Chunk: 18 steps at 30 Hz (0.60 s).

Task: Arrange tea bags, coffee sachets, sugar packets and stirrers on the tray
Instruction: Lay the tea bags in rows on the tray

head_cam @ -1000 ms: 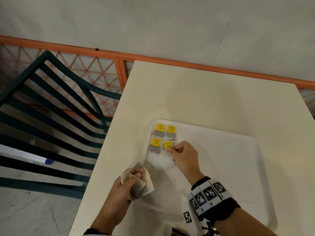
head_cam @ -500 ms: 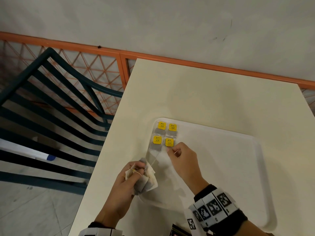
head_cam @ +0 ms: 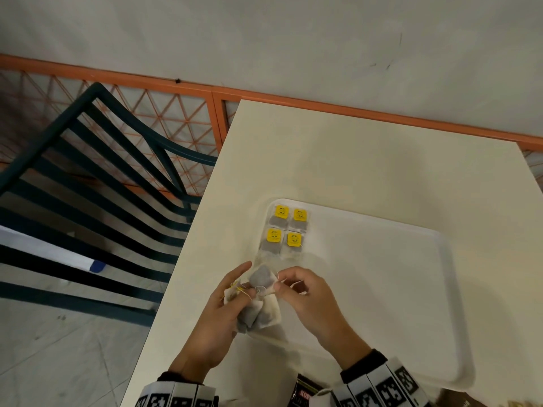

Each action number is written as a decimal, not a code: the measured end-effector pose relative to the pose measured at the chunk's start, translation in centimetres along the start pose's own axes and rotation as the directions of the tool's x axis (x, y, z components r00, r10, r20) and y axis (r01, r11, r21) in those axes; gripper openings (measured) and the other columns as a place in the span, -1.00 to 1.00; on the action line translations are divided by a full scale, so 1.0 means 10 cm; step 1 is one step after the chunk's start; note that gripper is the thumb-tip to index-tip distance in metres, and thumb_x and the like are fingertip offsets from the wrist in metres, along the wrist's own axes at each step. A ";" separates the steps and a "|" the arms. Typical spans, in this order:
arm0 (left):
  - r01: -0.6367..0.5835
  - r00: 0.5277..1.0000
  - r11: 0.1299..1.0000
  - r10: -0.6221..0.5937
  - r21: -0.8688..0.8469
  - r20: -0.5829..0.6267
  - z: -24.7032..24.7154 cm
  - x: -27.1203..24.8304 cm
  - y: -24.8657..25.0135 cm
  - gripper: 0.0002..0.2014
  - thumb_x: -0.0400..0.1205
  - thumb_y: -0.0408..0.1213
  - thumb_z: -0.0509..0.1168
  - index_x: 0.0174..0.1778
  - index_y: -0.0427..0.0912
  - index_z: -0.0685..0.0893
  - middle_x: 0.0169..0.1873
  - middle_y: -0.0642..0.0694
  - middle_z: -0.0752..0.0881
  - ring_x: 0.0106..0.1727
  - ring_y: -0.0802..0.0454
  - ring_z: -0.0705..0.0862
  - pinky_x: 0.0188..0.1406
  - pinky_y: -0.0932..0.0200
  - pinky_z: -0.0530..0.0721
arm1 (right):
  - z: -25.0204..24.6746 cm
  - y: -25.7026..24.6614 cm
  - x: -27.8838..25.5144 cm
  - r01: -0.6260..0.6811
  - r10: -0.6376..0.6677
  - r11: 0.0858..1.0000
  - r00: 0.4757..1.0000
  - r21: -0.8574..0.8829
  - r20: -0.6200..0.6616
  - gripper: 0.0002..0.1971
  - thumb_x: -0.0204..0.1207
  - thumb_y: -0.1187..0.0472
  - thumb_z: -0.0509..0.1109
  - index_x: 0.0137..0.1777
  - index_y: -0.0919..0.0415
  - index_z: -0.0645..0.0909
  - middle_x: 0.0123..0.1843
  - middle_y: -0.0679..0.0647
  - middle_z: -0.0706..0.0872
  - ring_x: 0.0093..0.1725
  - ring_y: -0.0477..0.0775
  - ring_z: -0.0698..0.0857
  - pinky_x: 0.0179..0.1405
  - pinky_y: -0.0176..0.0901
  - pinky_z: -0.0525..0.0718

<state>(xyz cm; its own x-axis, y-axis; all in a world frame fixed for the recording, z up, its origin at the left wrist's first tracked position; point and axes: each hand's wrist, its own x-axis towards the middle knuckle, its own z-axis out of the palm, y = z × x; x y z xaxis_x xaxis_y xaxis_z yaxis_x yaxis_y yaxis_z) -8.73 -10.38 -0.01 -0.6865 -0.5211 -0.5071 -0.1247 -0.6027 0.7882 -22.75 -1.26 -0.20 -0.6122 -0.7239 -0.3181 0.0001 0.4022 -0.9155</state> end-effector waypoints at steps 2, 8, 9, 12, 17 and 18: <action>-0.014 0.999 0.993 0.019 0.113 -0.045 -0.03 0.07 -0.01 -0.65 0.68 -0.42 0.17 0.35 0.00 0.55 0.08 -0.05 0.76 0.15 -0.03 0.69 0.09 0.08 0.67 | -0.05 -0.02 0.00 0.032 -0.031 0.999 0.999 0.031 -0.027 -0.86 0.47 0.27 0.43 -0.22 -0.02 0.65 -0.42 -0.09 0.52 -0.43 -0.17 0.46 -0.35 -0.45 0.46; 0.065 0.997 0.997 -0.063 0.034 -0.054 0.01 0.05 -0.01 -0.70 0.63 -0.45 0.19 0.30 -0.32 0.52 -0.45 -0.15 0.69 -0.44 0.02 0.64 -0.45 0.21 0.60 | -0.21 -0.08 -0.06 0.159 -0.161 0.986 0.985 0.044 0.064 -0.86 0.52 0.31 0.35 -0.19 0.05 0.63 -0.29 -0.13 0.75 -0.24 -0.14 0.71 -0.14 -0.25 0.62; 0.062 0.997 0.998 -0.061 0.025 -0.038 0.02 0.04 0.00 -0.73 0.66 -0.46 0.14 0.26 -0.29 0.55 -0.45 -0.11 0.68 -0.43 0.03 0.63 -0.42 0.22 0.59 | -0.21 -0.08 -0.08 0.174 -0.177 0.984 0.982 0.043 0.071 -0.89 0.52 0.27 0.35 -0.19 0.07 0.64 -0.28 -0.17 0.74 -0.23 -0.18 0.69 -0.13 -0.24 0.63; 0.079 0.997 0.997 -0.079 0.000 -0.026 0.06 0.01 0.00 -0.76 0.68 -0.47 0.09 0.14 -0.20 0.60 -0.15 -0.11 0.72 -0.32 0.08 0.69 -0.35 0.25 0.64 | -0.21 -0.07 -0.11 0.183 -0.186 0.981 0.982 0.058 0.045 -0.88 0.50 0.23 0.40 -0.26 0.04 0.65 -0.32 -0.15 0.74 -0.30 -0.19 0.67 -0.22 -0.25 0.65; 0.098 0.992 0.994 -0.101 -0.044 -0.076 0.01 0.00 -0.03 -0.79 0.66 -0.34 0.18 0.18 -0.31 0.56 -0.23 -0.11 0.72 -0.40 0.01 0.60 -0.47 0.23 0.56 | -0.16 0.00 -0.06 0.111 -0.112 0.992 0.994 0.056 0.015 -0.78 0.42 0.42 0.44 -0.16 0.07 0.54 -0.44 -0.12 0.69 -0.40 -0.10 0.65 -0.30 -0.17 0.70; 0.092 0.992 0.994 -0.096 -0.060 -0.077 -0.01 -0.01 -0.03 -0.75 0.63 -0.33 0.21 0.19 -0.35 0.53 -0.27 -0.10 0.70 -0.34 -0.01 0.60 -0.40 0.18 0.57 | -0.14 0.02 -0.03 0.083 -0.084 0.995 0.996 0.054 0.006 -0.75 0.42 0.41 0.44 -0.11 0.05 0.50 -0.44 -0.09 0.71 -0.41 -0.08 0.67 -0.28 -0.14 0.71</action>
<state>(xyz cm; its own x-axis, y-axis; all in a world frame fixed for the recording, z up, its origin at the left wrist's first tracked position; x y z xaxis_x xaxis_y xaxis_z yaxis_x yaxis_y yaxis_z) -8.56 -10.27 -0.26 -0.6141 -0.5056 -0.6060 -0.1440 -0.6831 0.7160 -23.70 -0.15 0.05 -0.6051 -0.7585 -0.2420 -0.0079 0.3097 -0.9508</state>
